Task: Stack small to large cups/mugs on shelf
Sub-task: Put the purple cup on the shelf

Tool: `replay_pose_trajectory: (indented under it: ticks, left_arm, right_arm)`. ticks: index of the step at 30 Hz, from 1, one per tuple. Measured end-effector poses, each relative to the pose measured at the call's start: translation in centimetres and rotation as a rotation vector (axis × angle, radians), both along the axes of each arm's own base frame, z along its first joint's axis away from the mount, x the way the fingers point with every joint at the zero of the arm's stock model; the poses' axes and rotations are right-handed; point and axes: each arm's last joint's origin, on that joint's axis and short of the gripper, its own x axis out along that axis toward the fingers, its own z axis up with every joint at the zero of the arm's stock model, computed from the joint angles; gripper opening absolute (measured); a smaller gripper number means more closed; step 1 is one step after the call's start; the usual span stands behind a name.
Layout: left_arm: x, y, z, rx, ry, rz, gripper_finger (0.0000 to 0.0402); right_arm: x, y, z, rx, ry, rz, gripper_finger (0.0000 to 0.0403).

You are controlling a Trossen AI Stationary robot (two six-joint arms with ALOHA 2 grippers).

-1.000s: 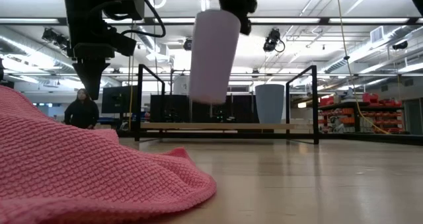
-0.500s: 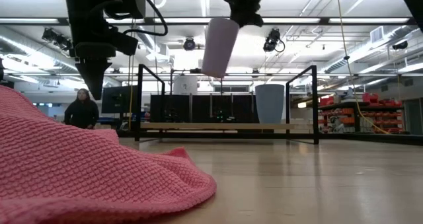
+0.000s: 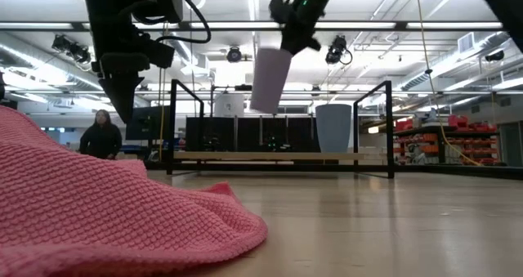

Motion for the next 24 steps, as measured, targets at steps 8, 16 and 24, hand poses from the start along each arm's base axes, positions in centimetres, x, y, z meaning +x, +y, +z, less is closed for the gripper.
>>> replay_pose_trajectory:
  ticks: [8, 16, 24]
  left_arm:
    - [0.0, 0.3, 0.0, 0.003, 0.006, -0.01, 0.0016]
    - [0.1, 0.3, 0.0, 0.005, -0.005, -0.021, 0.0025]
    - [0.1, 0.3, 0.0, 0.005, -0.005, -0.023, 0.001]
  right_arm:
    - [1.6, -1.7, -2.3, 0.016, 0.12, 0.001, 0.0]
    - [3.2, -2.4, -4.8, 0.029, 0.217, 0.043, 0.0]
    - [3.1, -3.5, -5.9, 0.025, 0.263, 0.027, 0.0001]
